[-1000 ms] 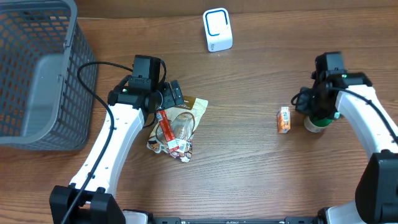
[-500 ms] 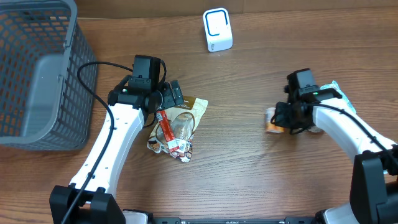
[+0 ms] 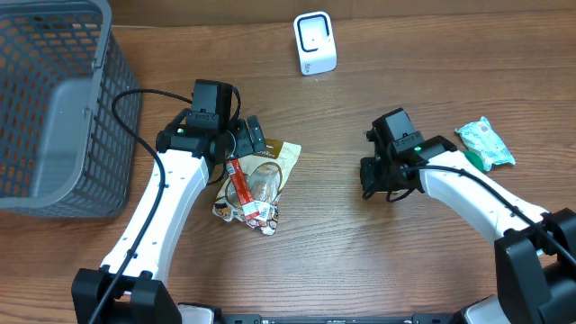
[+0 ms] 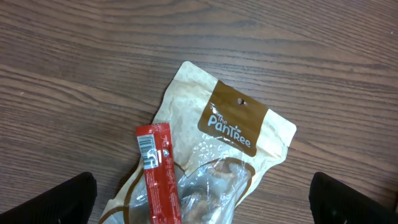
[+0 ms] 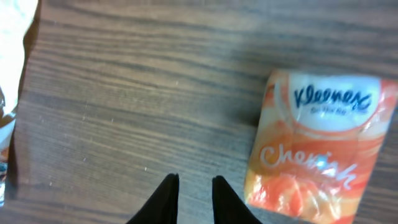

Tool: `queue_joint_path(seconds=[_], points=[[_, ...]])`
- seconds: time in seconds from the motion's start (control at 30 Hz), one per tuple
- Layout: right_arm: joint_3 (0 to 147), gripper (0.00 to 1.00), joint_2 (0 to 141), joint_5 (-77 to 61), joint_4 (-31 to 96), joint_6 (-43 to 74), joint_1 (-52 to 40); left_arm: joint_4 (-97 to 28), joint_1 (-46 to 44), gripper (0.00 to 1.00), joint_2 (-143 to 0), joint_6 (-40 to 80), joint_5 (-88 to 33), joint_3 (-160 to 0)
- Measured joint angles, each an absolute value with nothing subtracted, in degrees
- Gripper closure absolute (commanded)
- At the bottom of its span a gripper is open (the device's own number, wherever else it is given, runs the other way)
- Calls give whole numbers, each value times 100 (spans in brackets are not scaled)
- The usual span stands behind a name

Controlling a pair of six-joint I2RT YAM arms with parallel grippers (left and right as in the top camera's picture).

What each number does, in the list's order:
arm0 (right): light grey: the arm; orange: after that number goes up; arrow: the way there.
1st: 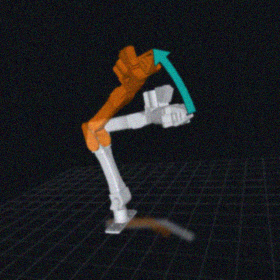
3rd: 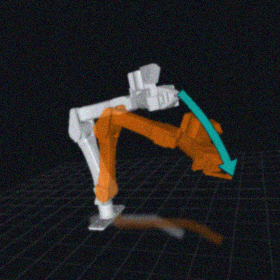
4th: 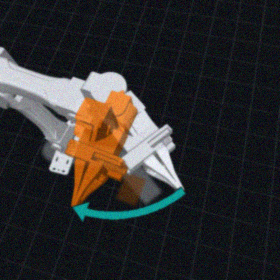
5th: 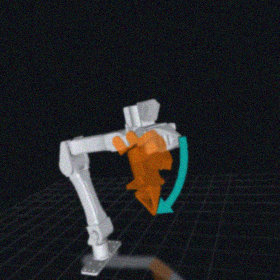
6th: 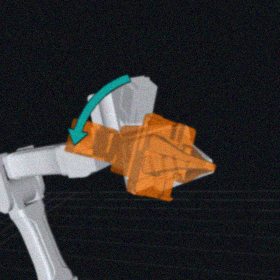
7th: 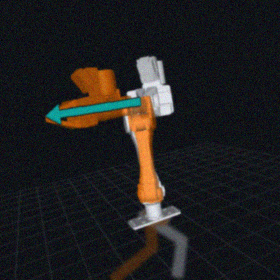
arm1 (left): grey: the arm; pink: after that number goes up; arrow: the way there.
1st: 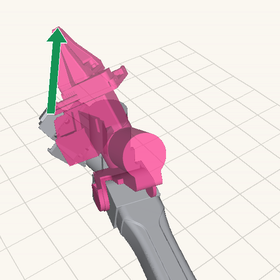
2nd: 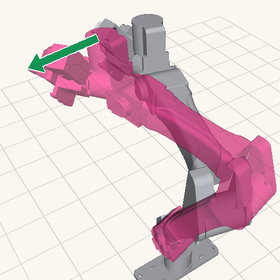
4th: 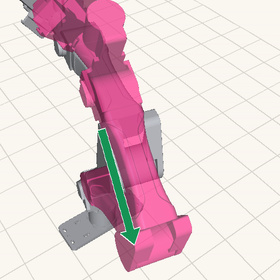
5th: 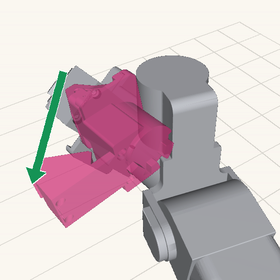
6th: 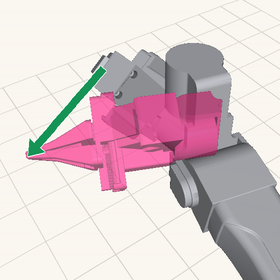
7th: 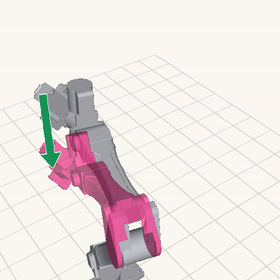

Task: Scan the item barcode
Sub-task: 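Move the right gripper over the orange Kleenex pack, then grasp the orange Kleenex pack with the right gripper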

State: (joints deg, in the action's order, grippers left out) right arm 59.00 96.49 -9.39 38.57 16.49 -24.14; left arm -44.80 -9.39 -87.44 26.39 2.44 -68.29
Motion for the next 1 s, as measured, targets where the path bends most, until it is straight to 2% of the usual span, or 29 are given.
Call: queue_joint_path(seconds=[0.47, 1.0], points=[[5900, 69, 9649, 239, 3874, 1516, -1977, -4480, -939, 0, -8744, 2639, 244, -6829], [5669, 71, 9649, 233, 4010, 1490, -1761, -4477, -939, 0, -8744, 2639, 244, -6829]])
